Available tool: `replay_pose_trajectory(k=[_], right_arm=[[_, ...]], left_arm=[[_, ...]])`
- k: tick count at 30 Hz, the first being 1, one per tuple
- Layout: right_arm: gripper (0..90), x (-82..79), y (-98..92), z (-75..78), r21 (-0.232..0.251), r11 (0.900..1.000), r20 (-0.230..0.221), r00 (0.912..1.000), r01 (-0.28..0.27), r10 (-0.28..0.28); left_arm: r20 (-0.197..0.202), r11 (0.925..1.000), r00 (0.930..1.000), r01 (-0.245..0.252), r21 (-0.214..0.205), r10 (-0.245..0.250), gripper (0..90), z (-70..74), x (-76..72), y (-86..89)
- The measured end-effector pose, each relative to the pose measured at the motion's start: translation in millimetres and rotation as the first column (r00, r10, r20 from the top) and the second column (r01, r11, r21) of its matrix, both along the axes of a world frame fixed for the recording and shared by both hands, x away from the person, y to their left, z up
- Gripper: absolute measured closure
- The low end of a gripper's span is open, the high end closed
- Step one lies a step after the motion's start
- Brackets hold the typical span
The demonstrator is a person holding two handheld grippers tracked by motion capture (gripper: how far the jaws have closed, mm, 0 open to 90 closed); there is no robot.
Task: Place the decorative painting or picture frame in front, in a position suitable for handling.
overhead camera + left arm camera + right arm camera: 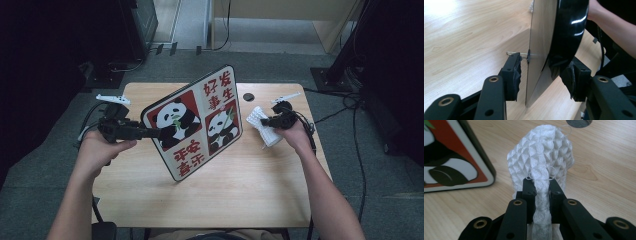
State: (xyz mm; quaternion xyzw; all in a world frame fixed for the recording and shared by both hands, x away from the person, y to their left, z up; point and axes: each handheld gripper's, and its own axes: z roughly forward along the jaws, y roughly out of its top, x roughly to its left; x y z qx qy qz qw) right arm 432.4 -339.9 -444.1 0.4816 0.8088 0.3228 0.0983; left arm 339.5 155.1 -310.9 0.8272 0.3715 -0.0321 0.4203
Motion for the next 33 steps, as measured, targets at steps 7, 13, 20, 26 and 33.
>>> replay_pose_trajectory(k=[7,13,20,26,33], right_arm=[[81.0,-5.7,10.5,20.7,0.048,0.9976,0.018,0.9986,-0.050,0.049],[81.0,-3.6,25.8,36.0,0.068,0.9931,0.013,0.9953,-0.096,0.095],[81.0,-2.2,37.7,55.6,0.017,0.9904,0.012,0.9905,-0.137,0.137],[81.0,2.1,46.5,72.4,0.015,0.9864,0.013,0.9864,-0.164,0.164],[81.0,7.4,44.5,87.6,0.030,0.9853,0.017,0.9857,-0.168,0.168]], left_arm=[[0.004,0.9997,0.9997,0.023,0.012,-0.023,58.0,-10.9,0.2,-4.1],[0.017,0.9989,0.9989,0.044,-0.016,-0.044,61.9,-14.4,5.1,-7.8],[0.016,0.9978,0.9986,0.052,-0.042,-0.051,67.9,-19.1,7.8,-4.6],[0.028,0.9965,0.9976,0.065,-0.052,-0.064,70.7,-22.8,8.7,-6.2],[0.032,0.9956,0.9971,0.070,-0.061,-0.068,76.3,-25.1,9.4,-8.2]])
